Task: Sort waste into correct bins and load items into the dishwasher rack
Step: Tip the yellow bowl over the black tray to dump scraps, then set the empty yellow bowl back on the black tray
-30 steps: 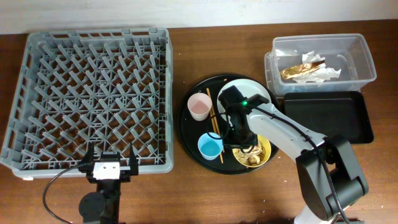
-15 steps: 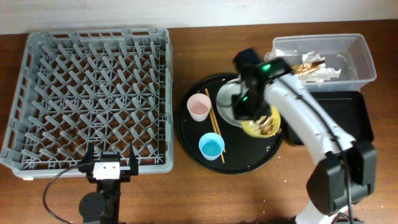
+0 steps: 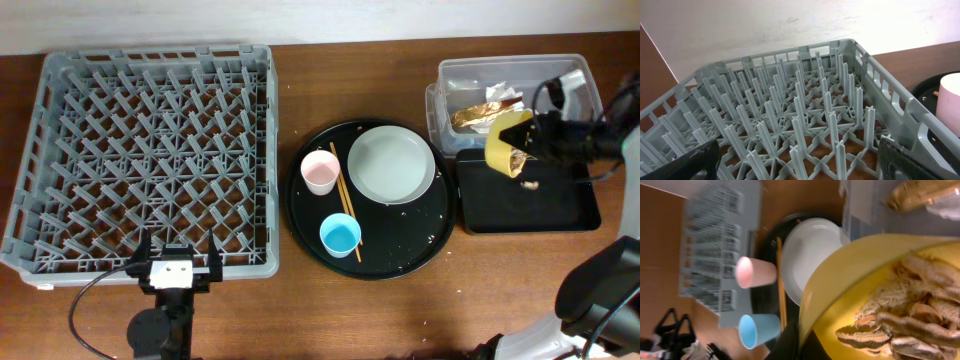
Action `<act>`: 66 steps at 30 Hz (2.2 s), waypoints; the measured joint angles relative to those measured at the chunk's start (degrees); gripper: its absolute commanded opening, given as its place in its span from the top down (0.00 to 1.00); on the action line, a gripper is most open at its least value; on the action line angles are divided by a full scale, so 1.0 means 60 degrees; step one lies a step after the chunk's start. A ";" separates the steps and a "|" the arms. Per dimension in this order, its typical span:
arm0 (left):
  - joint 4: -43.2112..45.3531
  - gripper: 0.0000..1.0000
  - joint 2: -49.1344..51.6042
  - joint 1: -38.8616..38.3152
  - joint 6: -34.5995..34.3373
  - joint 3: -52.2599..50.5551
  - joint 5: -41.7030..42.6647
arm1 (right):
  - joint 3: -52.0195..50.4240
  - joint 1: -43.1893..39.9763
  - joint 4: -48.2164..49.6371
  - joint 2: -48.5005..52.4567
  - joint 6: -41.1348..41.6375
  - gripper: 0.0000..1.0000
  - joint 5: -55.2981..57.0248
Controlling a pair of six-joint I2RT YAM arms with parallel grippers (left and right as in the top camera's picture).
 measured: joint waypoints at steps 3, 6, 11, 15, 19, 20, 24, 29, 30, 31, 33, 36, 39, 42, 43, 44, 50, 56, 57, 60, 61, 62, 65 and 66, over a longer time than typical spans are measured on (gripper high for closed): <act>0.0000 0.01 0.0000 0.0000 -0.0004 0.0000 0.0000 | -0.0896 -0.0707 0.0568 -0.0062 -0.0463 0.96 -0.1166; 0.0004 0.01 0.0000 0.0000 0.0000 0.0000 0.0000 | -0.2357 -0.1424 0.1909 -0.0087 -0.0641 0.96 -0.2361; 0.0004 0.01 0.0000 0.0000 0.0000 0.0000 0.0000 | -0.4069 -0.2098 0.4142 -0.0076 -0.0379 0.96 -0.3727; 0.0004 0.01 0.0000 0.0000 0.0000 0.0000 0.0000 | -0.4240 -0.2109 0.4772 0.0138 0.0018 0.96 -0.5038; 0.0004 0.00 0.0000 0.0000 0.0000 0.0000 0.0000 | -0.4240 -0.2229 0.4783 0.0153 0.0678 0.96 -0.5486; 0.0000 0.01 0.0000 0.0000 0.0000 0.0000 0.0000 | -0.4240 -0.2284 0.4783 0.0157 0.0809 0.96 -0.5548; 0.0000 0.01 0.0000 0.0000 0.0000 0.0000 0.0000 | -0.4240 -0.2317 0.4783 0.0157 0.1406 0.96 -0.5625; 0.0004 0.01 0.0000 0.0000 0.0000 0.0000 0.0000 | -0.4248 -0.2317 0.4306 0.0157 0.1902 0.96 -0.5665; 0.0004 0.01 0.0000 0.0000 0.0000 0.0000 0.0000 | -0.4248 -0.2313 0.4302 0.0157 0.1872 0.96 -0.5665; 0.0000 0.01 0.0000 0.0000 0.0000 0.0000 0.0000 | -0.4248 -0.2280 0.4328 0.0157 0.1847 0.96 -0.5661; 0.0004 0.01 0.0000 0.0000 0.0000 0.0000 0.0000 | -0.4248 -0.2244 0.4419 0.0157 0.1807 0.96 -0.5384; 0.0000 0.01 0.0000 0.0000 0.0000 0.0000 0.0000 | -0.4248 -0.2058 0.3982 0.0153 0.1785 0.96 -0.4878; 0.0004 0.01 0.0000 0.0000 0.0000 0.0000 0.0000 | -0.4269 -0.1129 0.3523 -0.0426 0.1789 0.96 -0.4062; 0.0004 0.01 -0.0004 0.0000 0.0000 0.0000 0.0000 | -0.4266 0.0670 0.3315 -0.2353 0.2138 0.96 -0.2076; 0.0000 0.01 0.0000 0.0000 0.0000 0.0000 0.0000 | -0.4266 0.1439 0.3242 -0.2965 0.2346 0.96 -0.1253; 0.0000 0.01 0.0000 0.0000 0.0000 0.0000 0.0000 | -0.4266 0.2393 0.3126 -0.3457 0.2637 0.96 -0.0259; 0.0004 0.01 0.0000 0.0000 0.0000 0.0000 0.0000 | -0.4251 0.6462 0.2769 -0.3038 0.4186 0.96 0.4601; 0.0000 0.01 0.0000 0.0000 -0.0004 0.0000 0.0000 | -0.4255 0.7799 0.2743 -0.1297 0.4743 0.96 0.6087; 0.0000 0.01 0.0000 0.0000 0.0000 0.0000 0.0000 | -0.4258 0.7923 0.2696 -0.0929 0.4816 0.95 0.6182; 0.0000 0.01 0.0000 0.0000 0.0000 0.0000 0.0000 | -0.4258 0.8051 0.2554 -0.0641 0.4849 0.82 0.6204; 0.0000 0.01 0.0000 0.0000 0.0000 0.0000 0.0000 | -0.4258 0.8065 0.2503 -0.0630 0.4827 0.77 0.6222; 0.0000 0.01 0.0000 0.0000 0.0000 0.0000 0.0000 | -0.4255 0.8065 0.2382 -0.0630 0.4892 0.72 0.6226; 0.0004 0.01 0.0000 0.0000 0.0000 0.0000 0.0000 | -0.4065 0.8065 0.1858 -0.0630 0.4878 0.70 0.6258; 0.0000 0.01 0.0000 0.0000 0.0000 0.0000 0.0000 | -0.3778 0.8065 0.1617 -0.0630 0.4874 0.70 0.6269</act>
